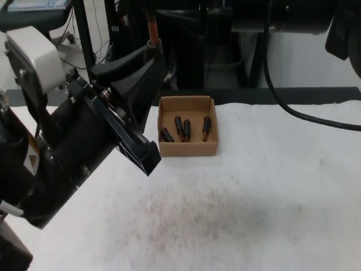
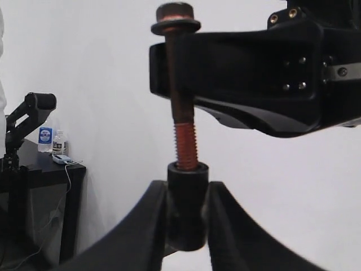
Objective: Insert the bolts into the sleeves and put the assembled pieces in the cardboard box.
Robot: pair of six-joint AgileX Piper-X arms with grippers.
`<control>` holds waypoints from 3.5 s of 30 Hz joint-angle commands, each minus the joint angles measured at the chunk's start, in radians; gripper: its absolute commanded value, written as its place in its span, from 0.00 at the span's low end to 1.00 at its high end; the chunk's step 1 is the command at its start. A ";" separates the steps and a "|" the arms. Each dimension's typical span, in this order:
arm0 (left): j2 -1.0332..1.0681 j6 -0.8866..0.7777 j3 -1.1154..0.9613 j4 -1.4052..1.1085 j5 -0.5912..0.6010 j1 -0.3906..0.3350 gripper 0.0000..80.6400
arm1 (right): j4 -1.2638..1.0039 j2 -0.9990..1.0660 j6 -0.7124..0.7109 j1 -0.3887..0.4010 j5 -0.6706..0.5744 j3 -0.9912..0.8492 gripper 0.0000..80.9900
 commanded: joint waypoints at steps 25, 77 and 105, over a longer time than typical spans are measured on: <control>-0.001 0.061 -0.168 0.308 0.008 0.021 0.00 | 0.085 -0.014 -0.015 -0.002 0.008 -0.006 0.01; 0.001 0.242 -0.192 0.465 -0.228 0.037 0.00 | 0.085 -0.014 -0.033 -0.008 0.114 -0.006 0.10; 0.933 -0.056 -1.223 1.393 0.254 0.210 0.00 | 0.758 -0.014 -0.025 -0.270 0.170 -0.006 0.01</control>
